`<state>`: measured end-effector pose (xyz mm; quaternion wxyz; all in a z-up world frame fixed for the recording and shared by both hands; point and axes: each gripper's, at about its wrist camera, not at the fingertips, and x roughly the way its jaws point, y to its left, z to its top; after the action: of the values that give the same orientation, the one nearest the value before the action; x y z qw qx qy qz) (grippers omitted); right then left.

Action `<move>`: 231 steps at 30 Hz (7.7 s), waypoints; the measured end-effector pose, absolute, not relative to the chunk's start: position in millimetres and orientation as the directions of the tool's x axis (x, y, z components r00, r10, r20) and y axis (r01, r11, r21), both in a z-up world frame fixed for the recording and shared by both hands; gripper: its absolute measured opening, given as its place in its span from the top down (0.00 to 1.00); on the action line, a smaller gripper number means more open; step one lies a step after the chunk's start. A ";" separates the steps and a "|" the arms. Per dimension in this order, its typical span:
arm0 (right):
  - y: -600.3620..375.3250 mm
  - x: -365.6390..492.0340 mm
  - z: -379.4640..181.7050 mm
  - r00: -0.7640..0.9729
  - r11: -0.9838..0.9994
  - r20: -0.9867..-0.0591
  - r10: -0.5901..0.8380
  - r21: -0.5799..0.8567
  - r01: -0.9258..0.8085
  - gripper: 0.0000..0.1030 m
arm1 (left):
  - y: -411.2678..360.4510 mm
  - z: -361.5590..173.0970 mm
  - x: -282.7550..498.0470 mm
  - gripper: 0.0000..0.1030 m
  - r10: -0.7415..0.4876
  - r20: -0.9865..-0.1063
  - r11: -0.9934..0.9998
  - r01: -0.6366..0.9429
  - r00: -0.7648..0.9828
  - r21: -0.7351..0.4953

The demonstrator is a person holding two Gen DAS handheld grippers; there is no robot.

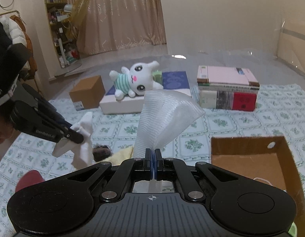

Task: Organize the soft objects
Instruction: 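Carry the white cloth and white mesh sheet over the cardboard tray, then open both grippers to drop the cloth and mesh into the tray, then move both tools back toward the yellow towel and dark sock, then grasp the yellow towel with the right gripper and lift it, then grasp the dark brown sock with the left gripper while the right holds the towel, then carry the yellow towel and dark brown sock toward the cardboard tray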

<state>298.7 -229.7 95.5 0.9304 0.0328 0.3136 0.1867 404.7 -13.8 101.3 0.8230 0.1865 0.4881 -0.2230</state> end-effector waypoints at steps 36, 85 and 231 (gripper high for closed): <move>-419.2 271.6 57.3 0.686 0.990 -0.714 0.137 0.073 -0.121 0.99 | -269.8 37.5 377.5 0.79 -0.407 -0.829 0.817 0.558 0.383 -0.143; -348.5 236.3 115.5 0.732 0.950 -0.606 0.311 0.217 -0.225 0.40 | -74.2 154.8 306.1 0.40 -0.315 -0.704 0.898 0.440 0.637 -0.003; -166.9 366.6 128.3 0.712 0.850 -0.583 0.392 -0.067 -0.522 0.88 | 51.8 81.2 410.6 0.80 -0.221 -0.806 0.921 0.390 0.550 0.014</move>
<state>366.6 -166.9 128.3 0.9182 -0.1139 0.2863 0.2487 410.6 51.8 81.2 0.8750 0.0960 0.4413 -0.1745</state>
